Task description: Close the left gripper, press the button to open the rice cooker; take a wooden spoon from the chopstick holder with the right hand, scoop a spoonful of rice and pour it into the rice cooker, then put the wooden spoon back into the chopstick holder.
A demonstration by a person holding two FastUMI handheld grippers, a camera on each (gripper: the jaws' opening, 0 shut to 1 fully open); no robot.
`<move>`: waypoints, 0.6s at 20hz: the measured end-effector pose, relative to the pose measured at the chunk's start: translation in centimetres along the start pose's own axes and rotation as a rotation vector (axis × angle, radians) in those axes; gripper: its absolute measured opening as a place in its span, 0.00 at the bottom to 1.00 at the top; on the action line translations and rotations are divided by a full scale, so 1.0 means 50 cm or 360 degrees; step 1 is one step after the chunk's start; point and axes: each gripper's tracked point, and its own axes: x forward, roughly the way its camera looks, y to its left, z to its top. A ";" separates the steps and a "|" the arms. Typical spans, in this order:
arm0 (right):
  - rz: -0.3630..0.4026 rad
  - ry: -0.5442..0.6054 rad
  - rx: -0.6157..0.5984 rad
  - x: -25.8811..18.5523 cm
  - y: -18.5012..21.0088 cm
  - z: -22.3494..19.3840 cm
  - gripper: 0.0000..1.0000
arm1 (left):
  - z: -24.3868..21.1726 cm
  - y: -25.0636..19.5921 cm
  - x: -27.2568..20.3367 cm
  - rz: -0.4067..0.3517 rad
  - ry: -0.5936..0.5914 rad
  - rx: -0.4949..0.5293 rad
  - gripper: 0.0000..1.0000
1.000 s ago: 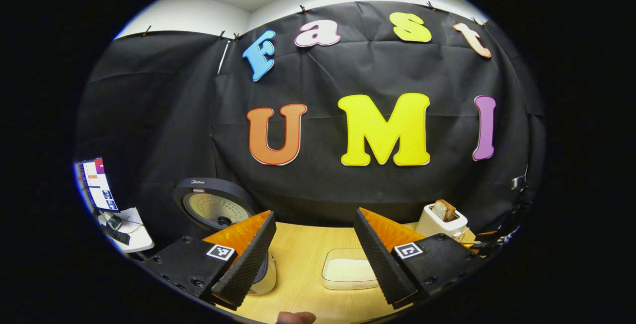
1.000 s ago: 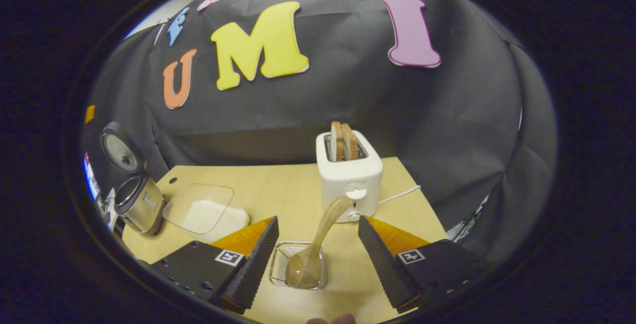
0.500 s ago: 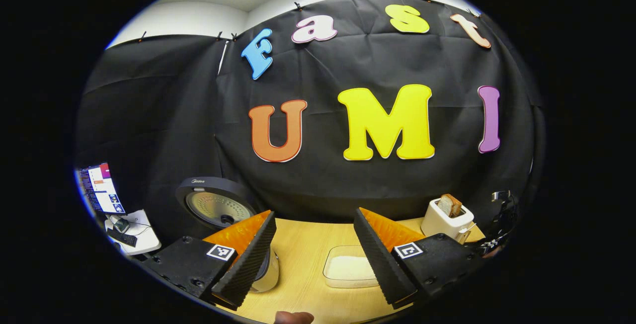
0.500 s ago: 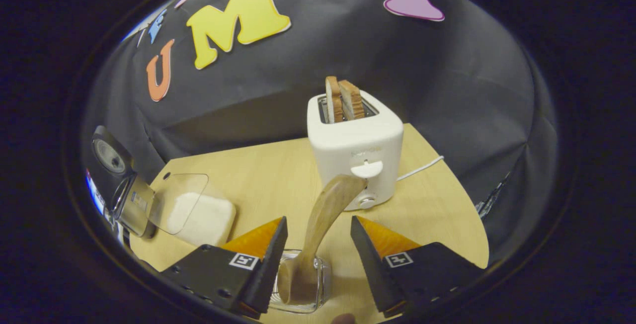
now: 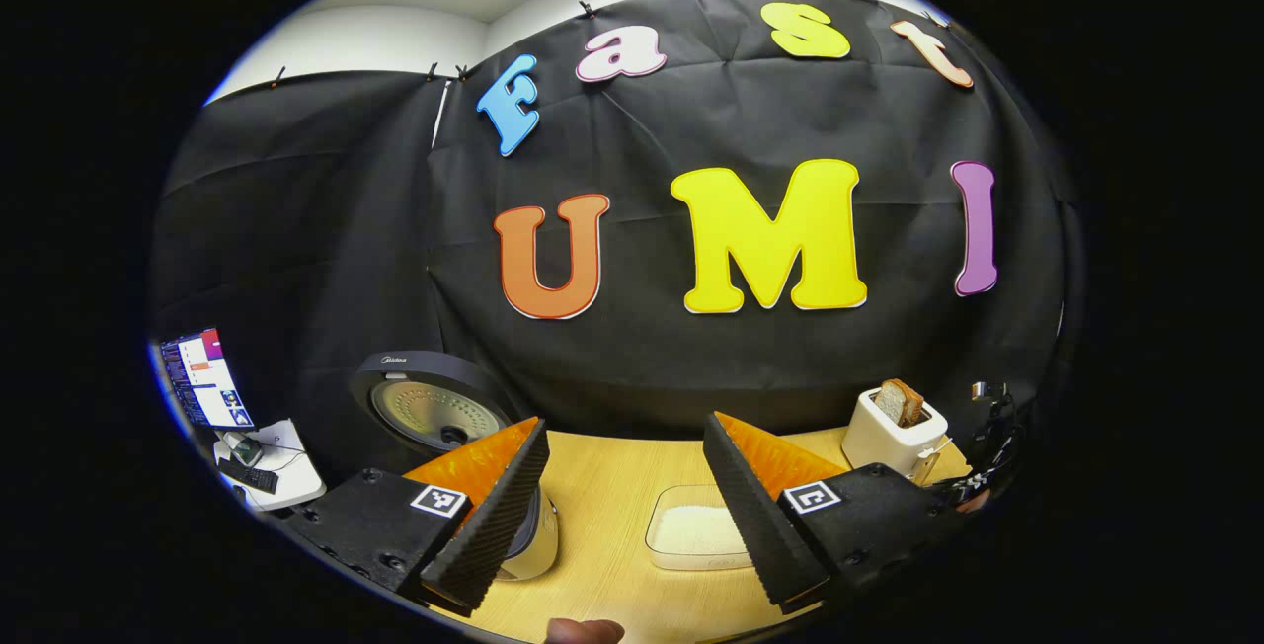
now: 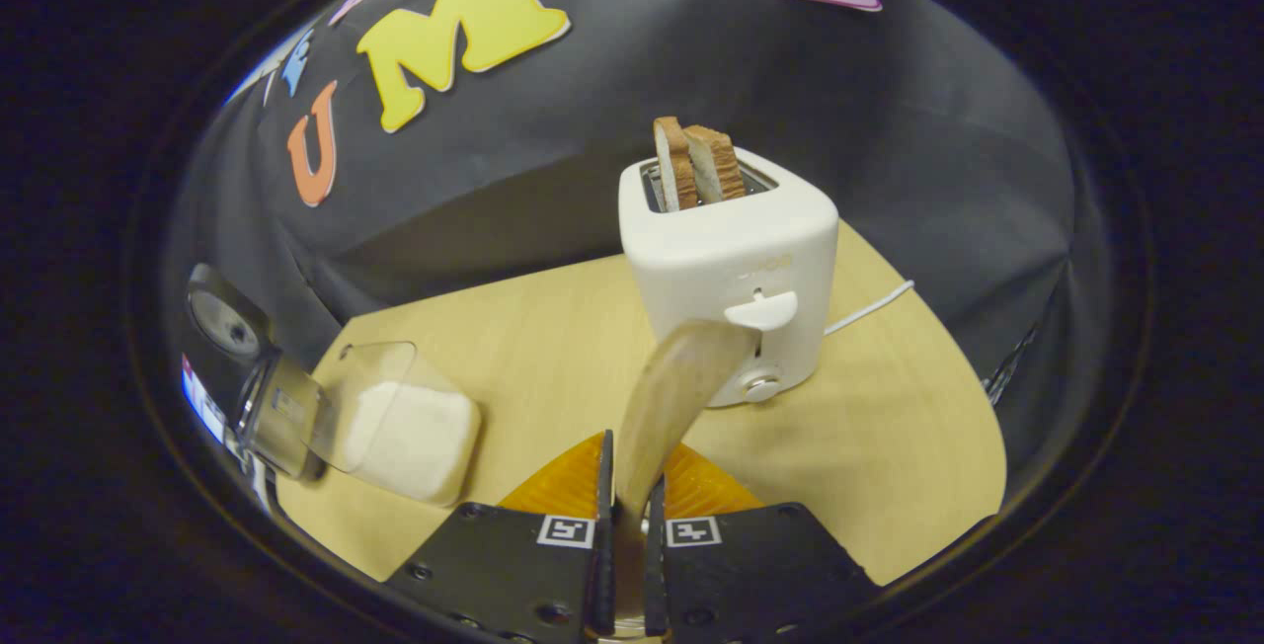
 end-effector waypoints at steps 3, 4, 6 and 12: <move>-0.0040 0.0000 -0.0015 -0.003 0.003 0.003 0.05 | -0.004 0.003 0.004 -0.0022 0.0002 -0.0013 1.00; -0.0050 -0.0027 -0.0016 -0.012 0.005 0.012 0.05 | -0.004 0.007 0.005 -0.0024 0.0002 -0.0018 1.00; -0.0057 -0.0064 -0.0029 -0.027 0.008 0.026 0.05 | 0.002 0.019 0.005 -0.0025 -0.0020 -0.0031 1.00; -0.0116 -0.0160 -0.0085 -0.095 0.030 0.058 0.05 | -0.021 0.047 0.013 -0.0052 -0.0009 -0.0106 1.00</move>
